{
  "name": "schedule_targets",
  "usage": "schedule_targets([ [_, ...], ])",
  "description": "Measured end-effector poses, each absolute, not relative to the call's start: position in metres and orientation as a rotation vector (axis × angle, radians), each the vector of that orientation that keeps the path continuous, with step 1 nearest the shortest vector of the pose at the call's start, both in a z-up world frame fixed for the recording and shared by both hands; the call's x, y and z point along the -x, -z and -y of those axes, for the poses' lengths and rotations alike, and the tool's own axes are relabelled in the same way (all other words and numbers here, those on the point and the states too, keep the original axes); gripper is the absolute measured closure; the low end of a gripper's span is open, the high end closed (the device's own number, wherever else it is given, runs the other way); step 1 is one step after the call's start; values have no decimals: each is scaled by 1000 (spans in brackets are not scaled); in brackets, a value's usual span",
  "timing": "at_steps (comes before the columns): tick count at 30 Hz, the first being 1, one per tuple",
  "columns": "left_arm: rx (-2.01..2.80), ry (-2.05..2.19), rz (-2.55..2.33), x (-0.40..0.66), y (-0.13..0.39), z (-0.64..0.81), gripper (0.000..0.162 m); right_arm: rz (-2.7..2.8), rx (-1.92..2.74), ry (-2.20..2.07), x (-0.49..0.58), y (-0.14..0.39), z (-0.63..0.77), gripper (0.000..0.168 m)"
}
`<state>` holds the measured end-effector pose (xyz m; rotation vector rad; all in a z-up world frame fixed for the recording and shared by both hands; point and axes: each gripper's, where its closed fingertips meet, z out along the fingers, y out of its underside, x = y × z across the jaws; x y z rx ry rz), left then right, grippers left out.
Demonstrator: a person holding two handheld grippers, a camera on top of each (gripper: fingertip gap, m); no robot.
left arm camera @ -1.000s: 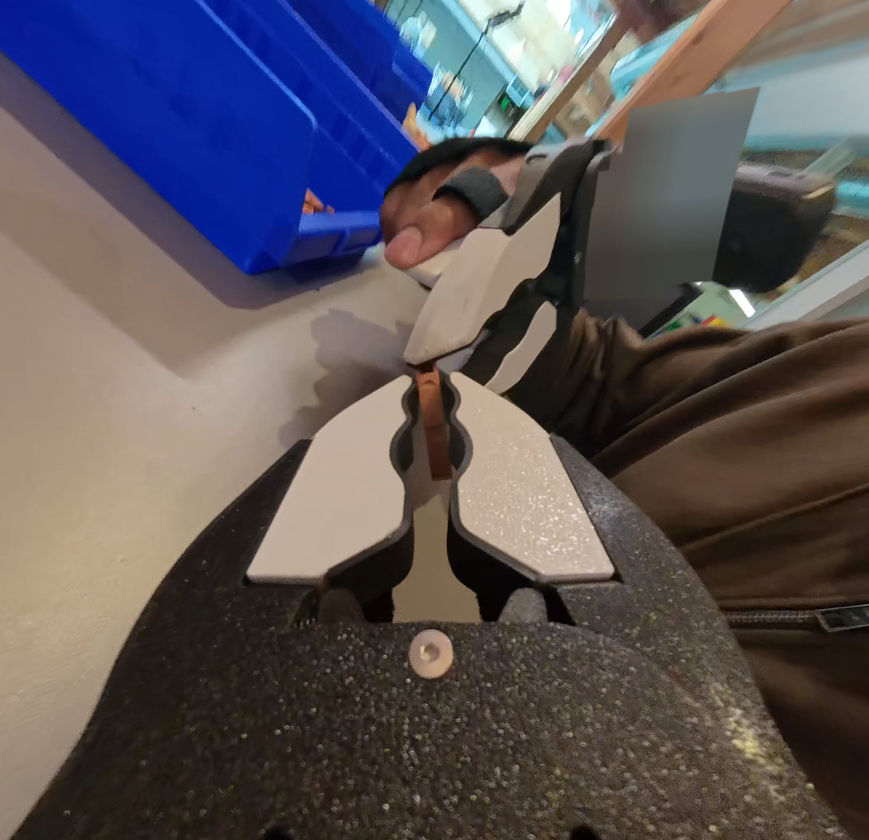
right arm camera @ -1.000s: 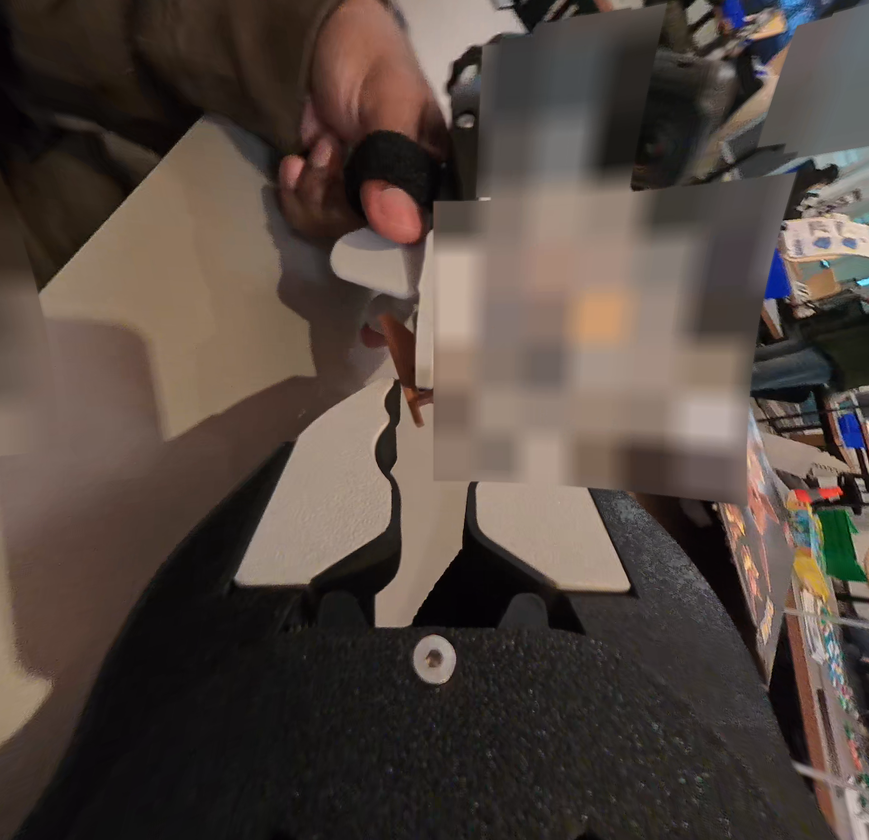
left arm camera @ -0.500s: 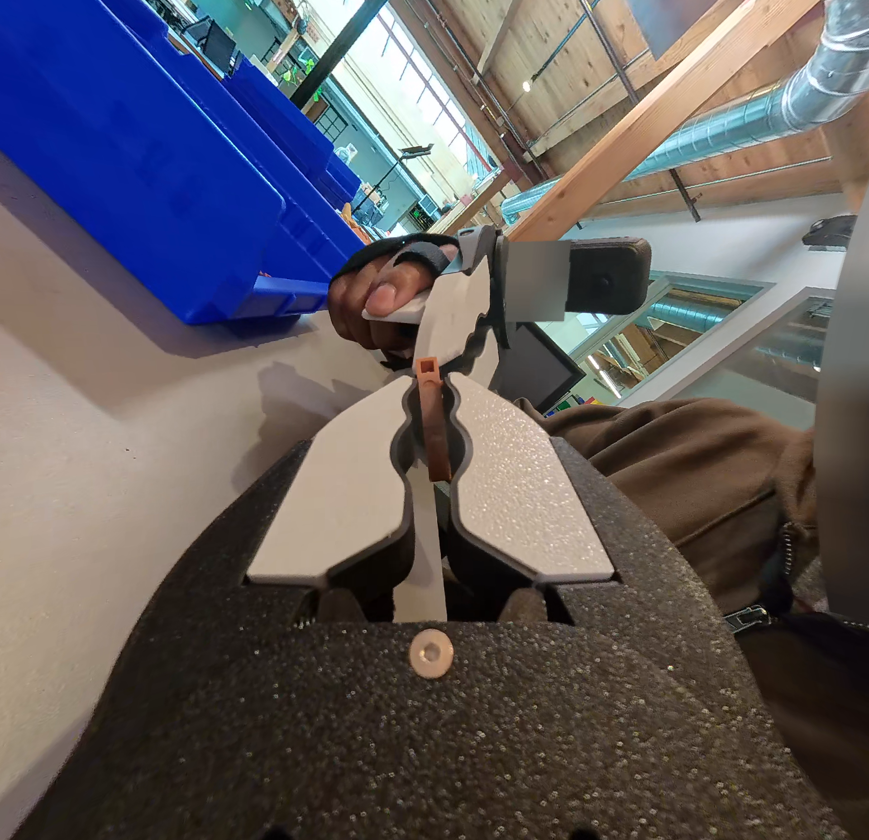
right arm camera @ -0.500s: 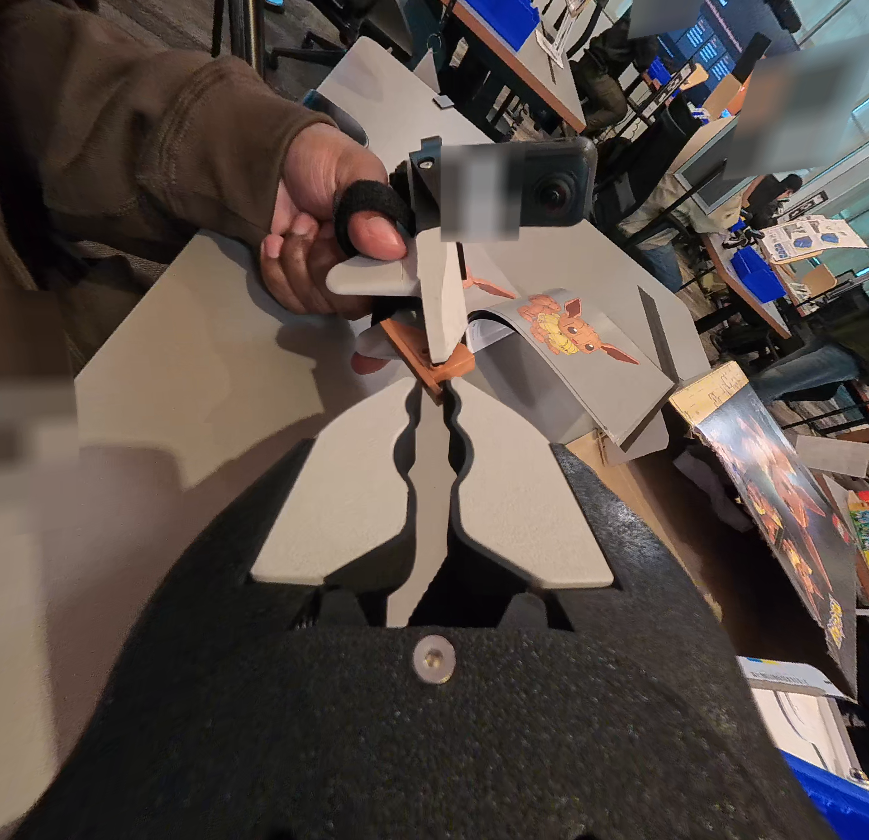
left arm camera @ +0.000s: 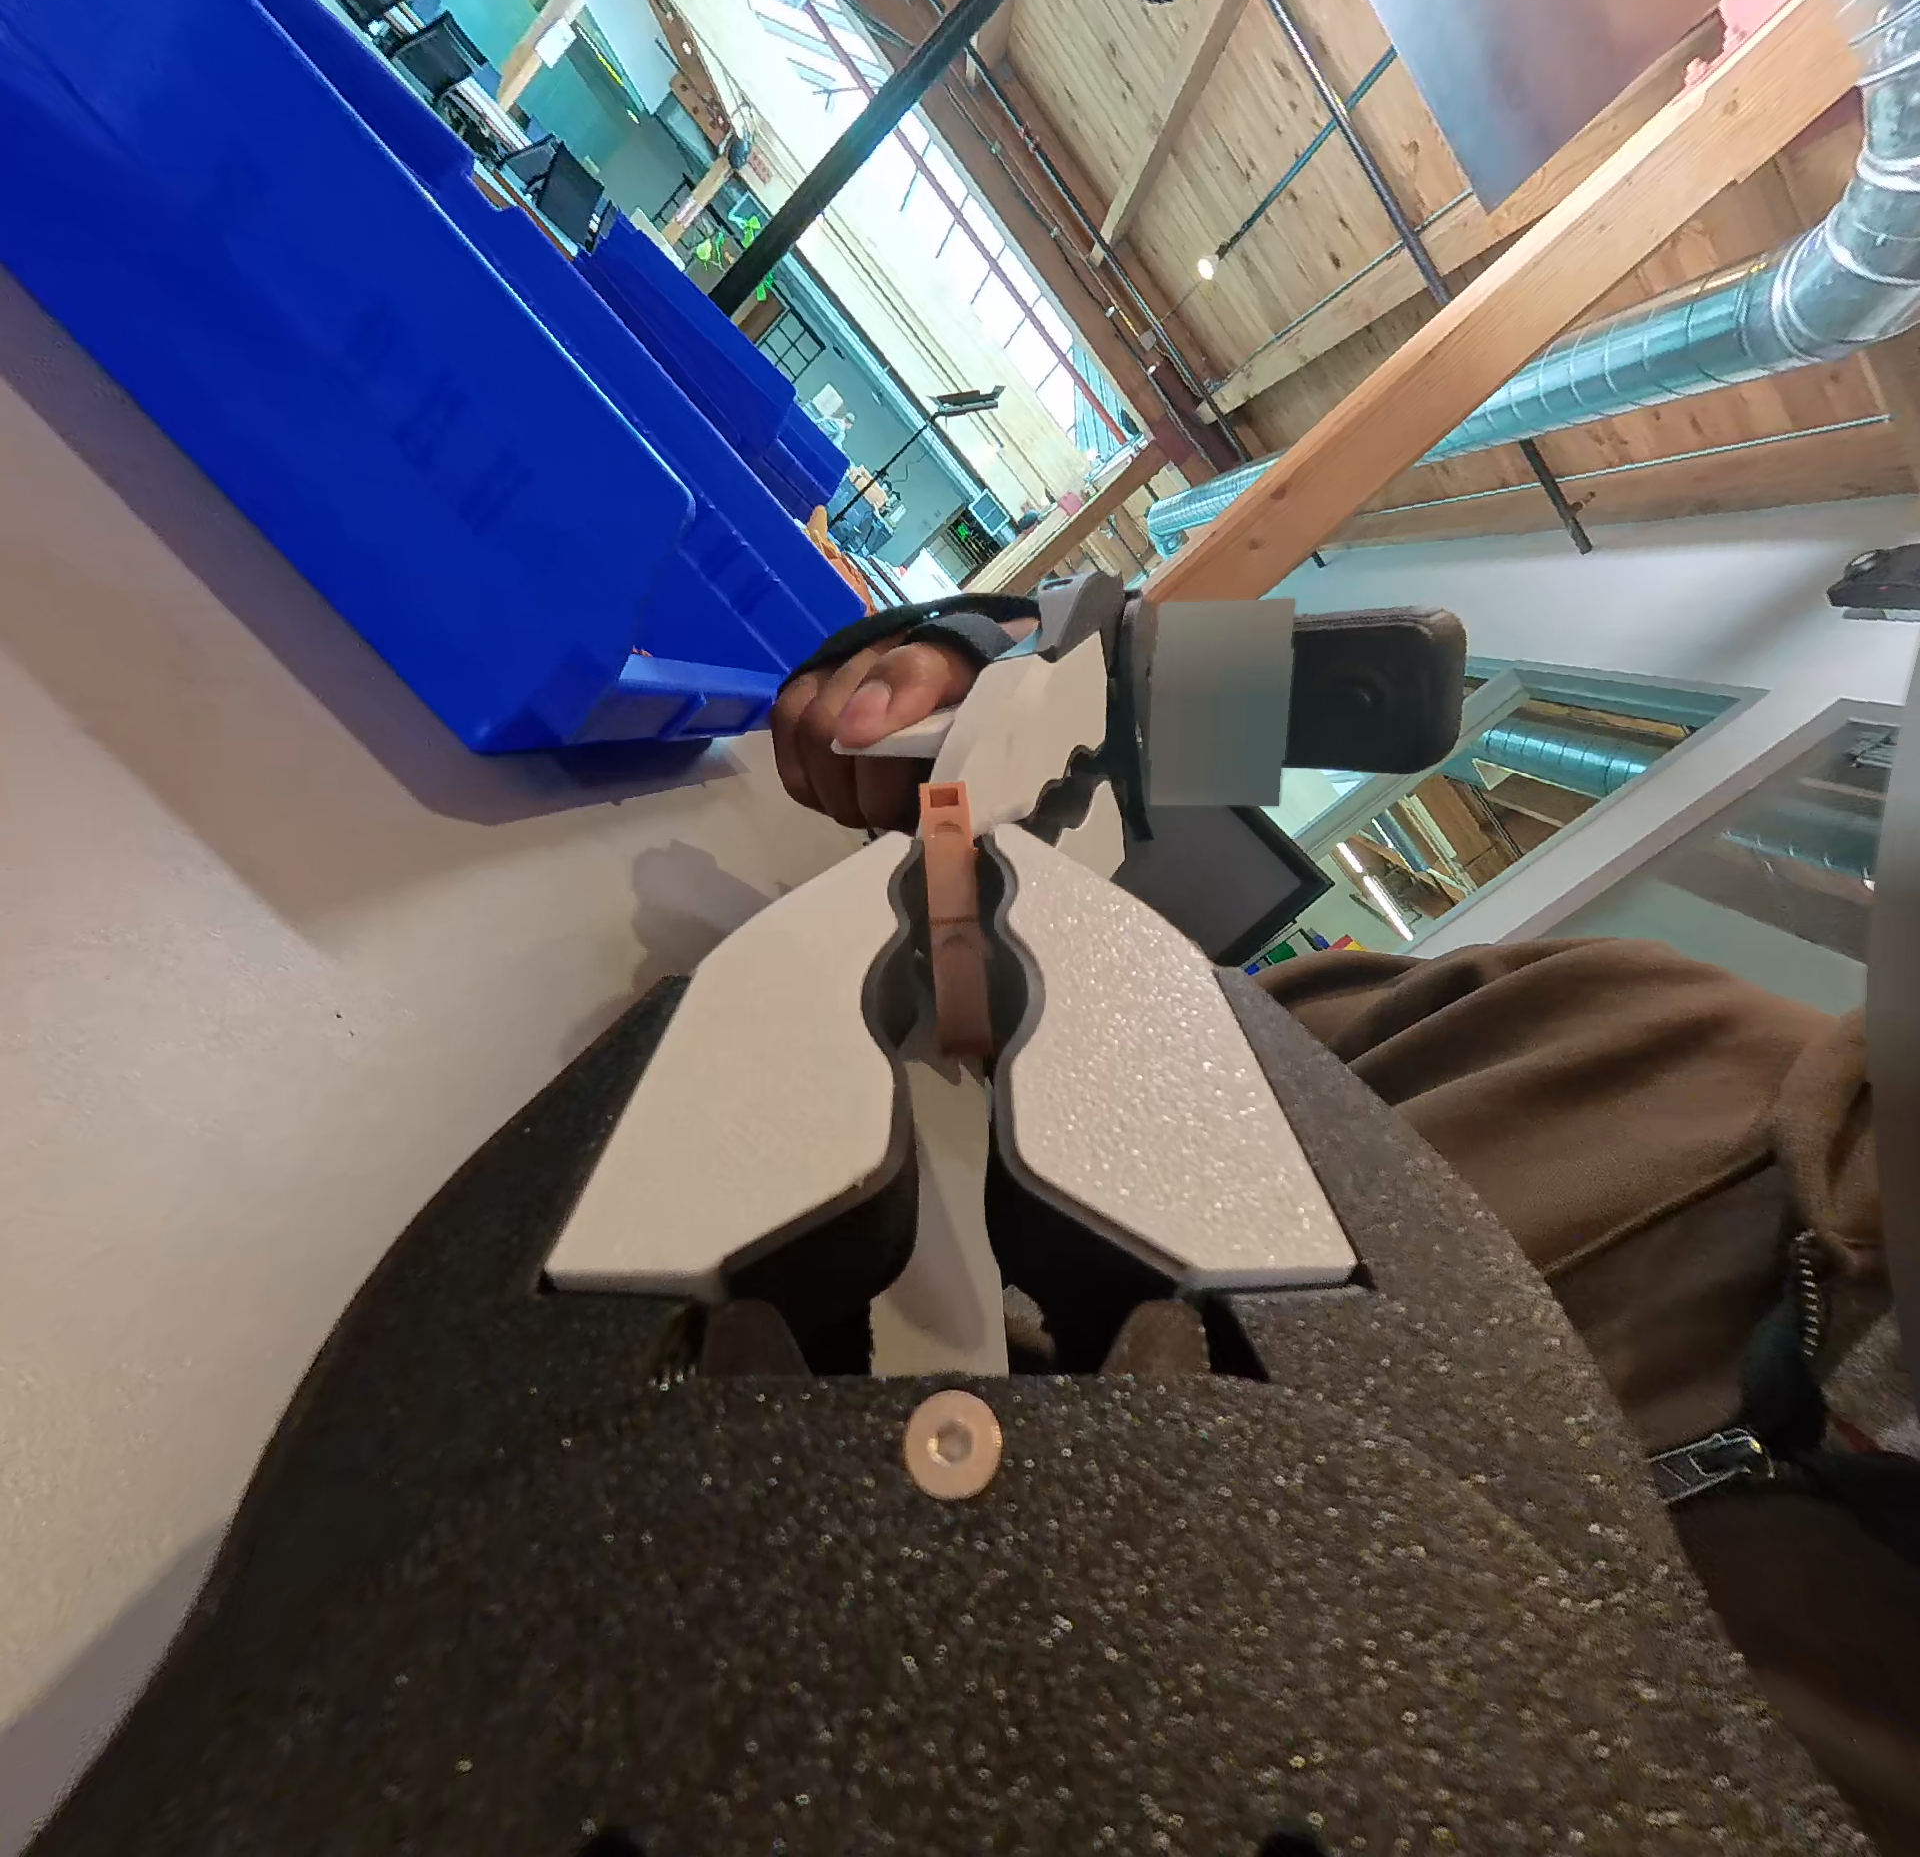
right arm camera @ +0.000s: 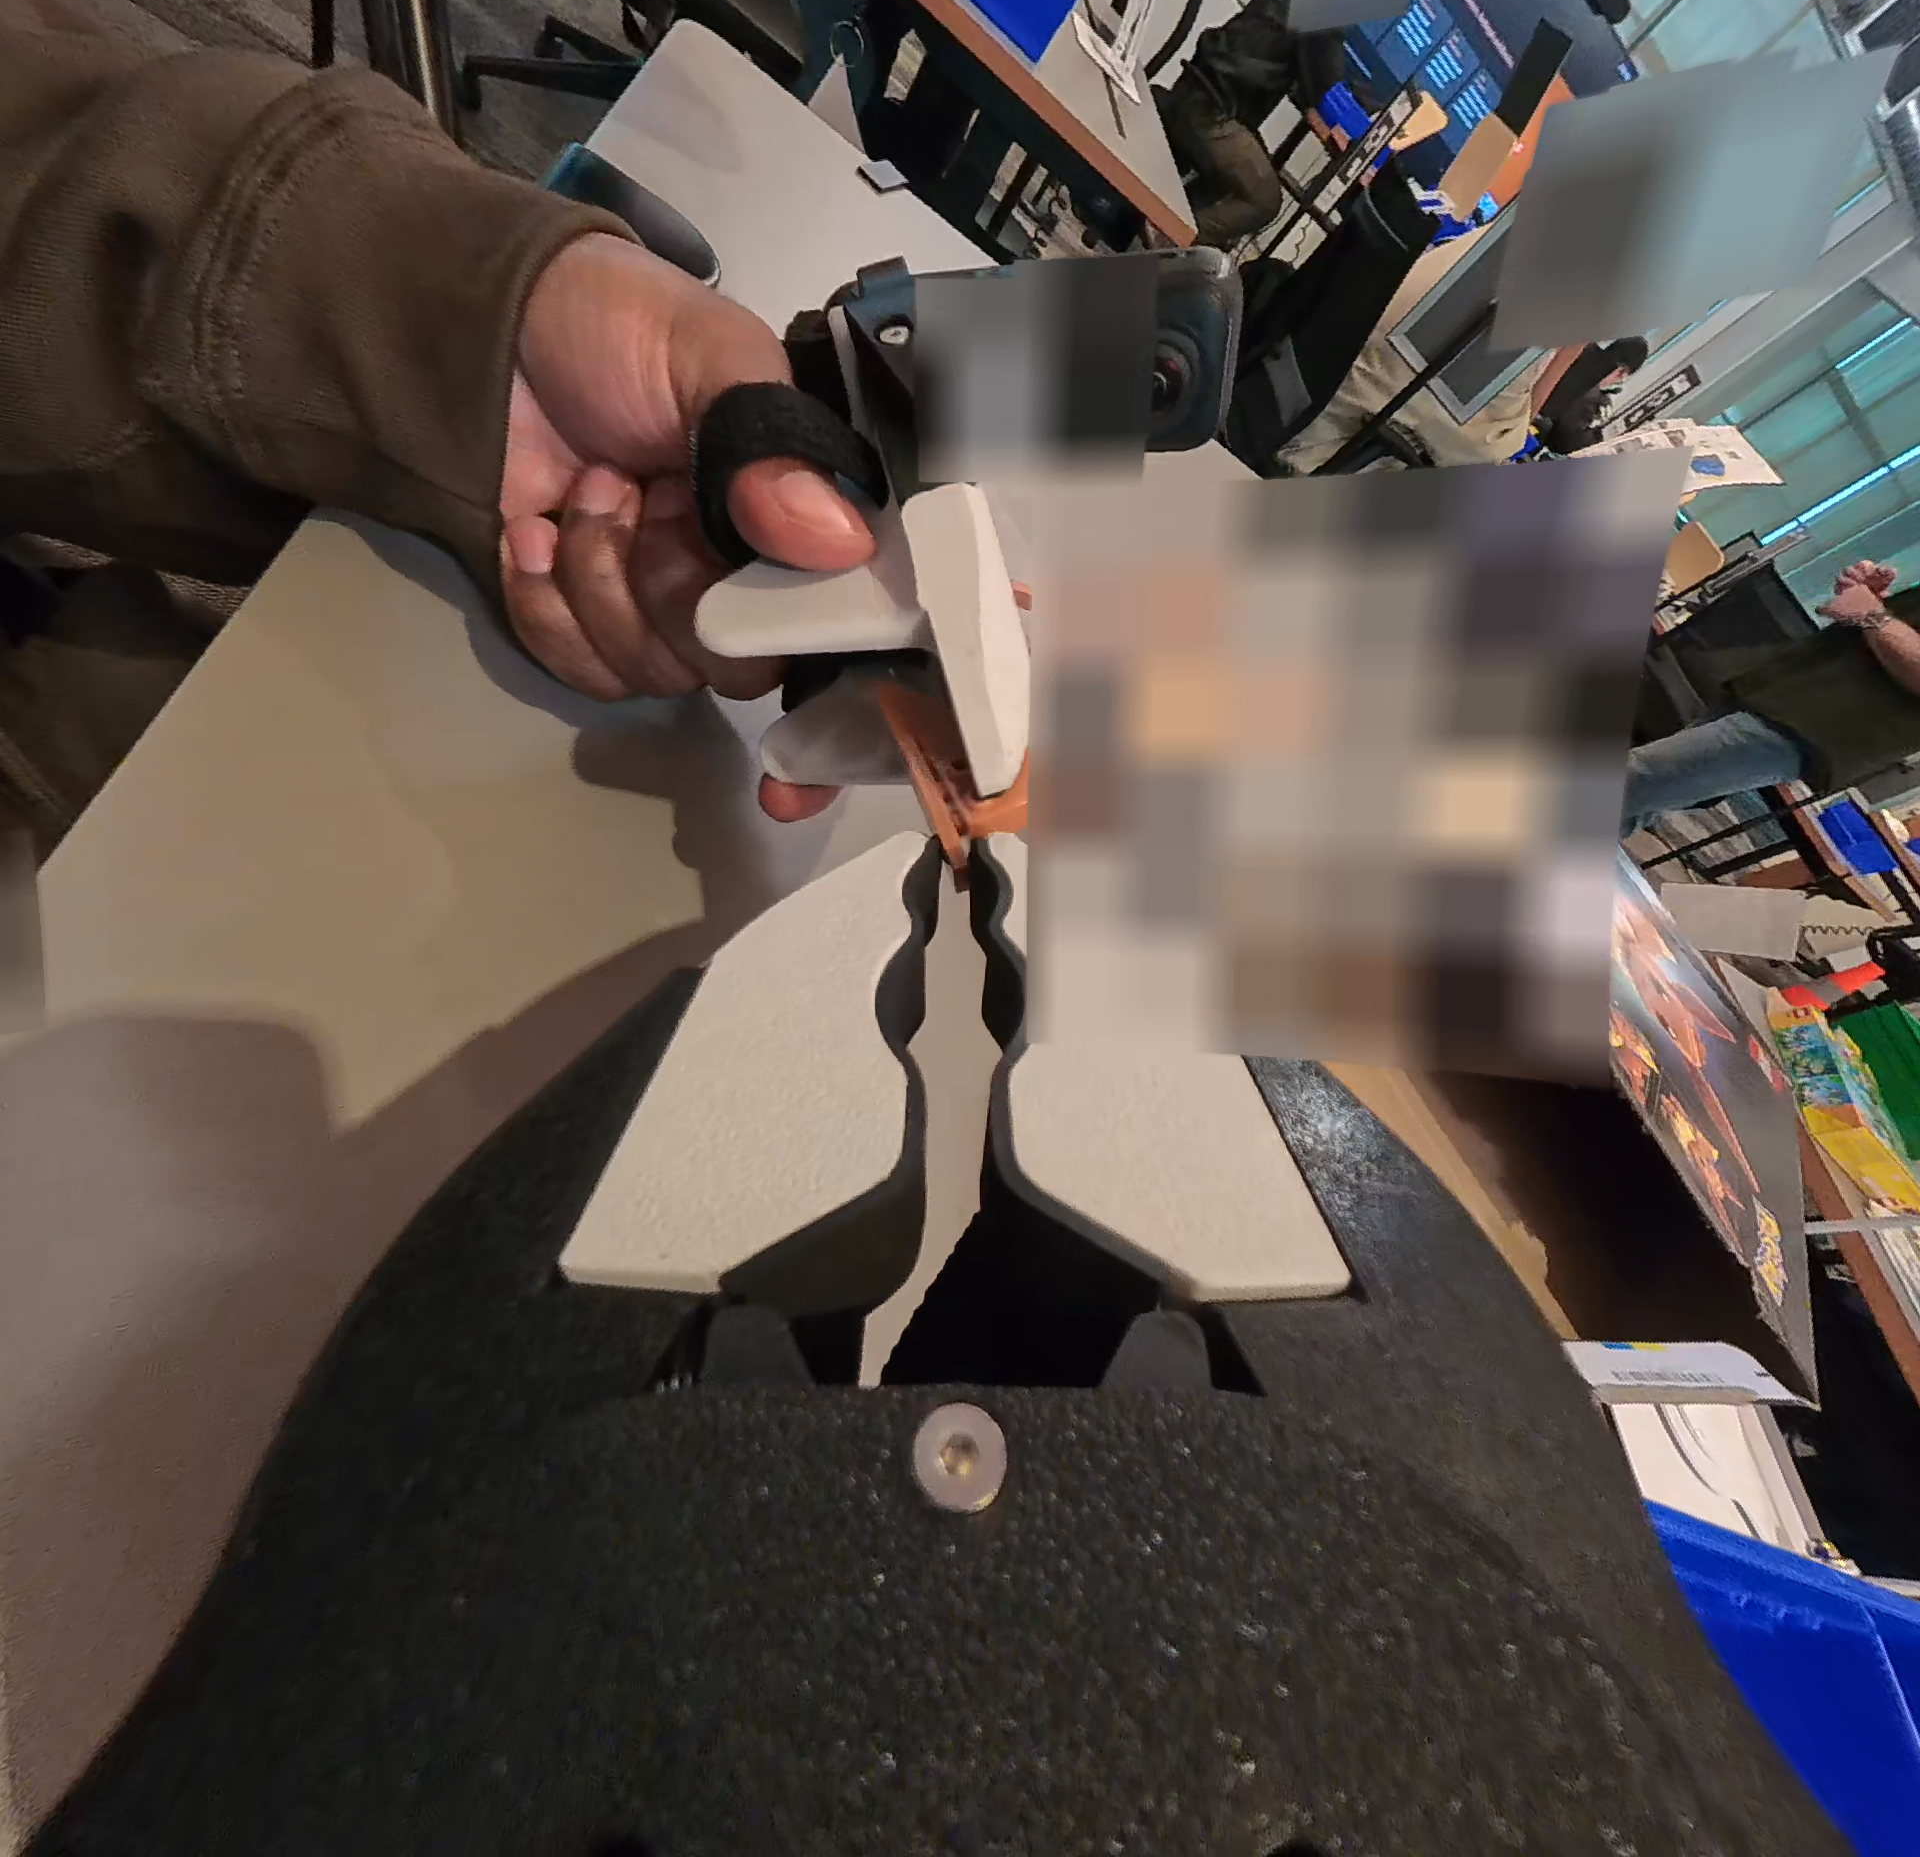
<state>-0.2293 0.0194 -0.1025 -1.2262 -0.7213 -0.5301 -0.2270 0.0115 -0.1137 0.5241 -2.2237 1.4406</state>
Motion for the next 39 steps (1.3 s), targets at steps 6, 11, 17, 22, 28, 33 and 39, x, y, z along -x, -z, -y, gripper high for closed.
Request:
schedule_targets([
  [6, 1121, 421, 805, 251, 99, 14, 153, 2249, -529, -1373, 224, 131, -23, 166],
  [11, 1164, 418, 800, 248, 103, 8, 153, 2202, -317, -1289, 252, 117, -58, 166],
  [17, 1186, 423, 795, 247, 104, 5, 153, 2155, 294, -1157, 319, 106, -156, 166],
  [22, 1187, 422, 800, 247, 105, 1, 153, 2220, 597, -978, 351, 135, -180, 158],
  [28, 1152, 413, 819, 249, 104, 4, 153, 2152, 539, -1043, 343, 125, -160, 152],
  [33, 1085, 498, 795, 246, 98, 1, 153, 2248, 313, -1357, 286, 110, -84, 146],
  [39, 980, 629, 779, 242, 92, -4, 153, 2198, -19, -1443, 245, 105, -10, 130],
])
